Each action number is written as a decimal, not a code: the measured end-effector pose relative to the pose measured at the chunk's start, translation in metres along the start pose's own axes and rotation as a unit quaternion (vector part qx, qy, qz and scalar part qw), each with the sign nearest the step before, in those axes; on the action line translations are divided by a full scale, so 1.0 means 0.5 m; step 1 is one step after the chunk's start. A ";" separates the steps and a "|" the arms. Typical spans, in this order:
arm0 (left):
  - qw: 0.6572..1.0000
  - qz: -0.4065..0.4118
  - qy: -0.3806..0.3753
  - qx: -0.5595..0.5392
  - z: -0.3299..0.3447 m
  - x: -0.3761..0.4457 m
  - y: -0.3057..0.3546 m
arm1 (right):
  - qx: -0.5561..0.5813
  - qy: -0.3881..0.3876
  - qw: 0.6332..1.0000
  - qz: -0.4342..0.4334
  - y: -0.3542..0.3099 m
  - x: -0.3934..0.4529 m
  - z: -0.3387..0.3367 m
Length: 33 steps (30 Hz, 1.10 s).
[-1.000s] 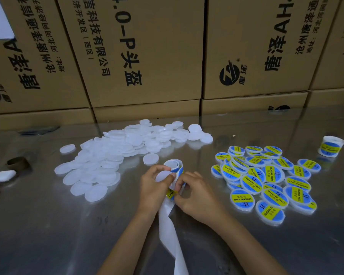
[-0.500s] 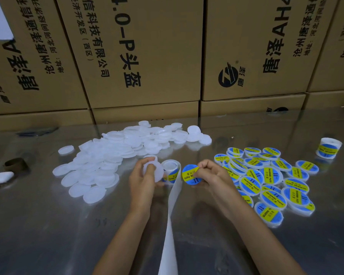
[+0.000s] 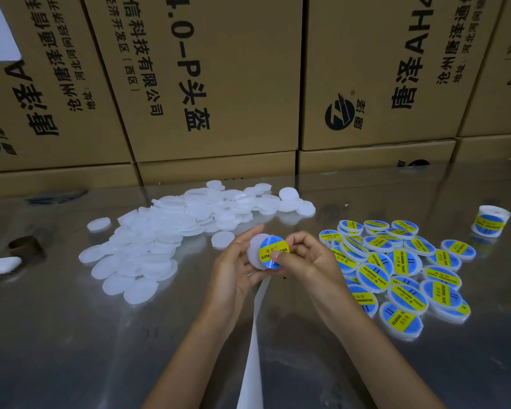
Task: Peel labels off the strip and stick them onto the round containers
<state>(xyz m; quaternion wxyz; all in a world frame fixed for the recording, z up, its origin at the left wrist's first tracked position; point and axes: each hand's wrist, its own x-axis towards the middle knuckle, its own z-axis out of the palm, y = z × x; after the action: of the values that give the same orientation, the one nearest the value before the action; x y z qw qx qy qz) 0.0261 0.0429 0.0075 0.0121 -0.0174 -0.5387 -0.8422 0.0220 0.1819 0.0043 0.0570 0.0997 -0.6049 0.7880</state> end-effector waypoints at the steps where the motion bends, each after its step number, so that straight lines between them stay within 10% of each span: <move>1: 1.000 -0.003 -0.008 -0.002 0.001 0.000 -0.001 | -0.009 0.009 1.000 -0.001 0.001 0.000 0.001; 24: 0.994 0.046 -0.052 0.085 0.016 -0.012 -0.010 | -0.101 0.086 0.989 -0.060 0.021 0.006 0.006; 33: 0.995 0.012 -0.060 -0.085 0.020 -0.010 0.002 | -0.212 0.148 0.962 -0.083 0.042 0.007 0.001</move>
<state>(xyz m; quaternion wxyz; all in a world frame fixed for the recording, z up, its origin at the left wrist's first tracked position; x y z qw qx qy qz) 0.0315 0.0515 0.0124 -0.0122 -0.0752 -0.4648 -0.8821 0.0143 0.1757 -0.0147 0.2310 0.0173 -0.7325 0.6401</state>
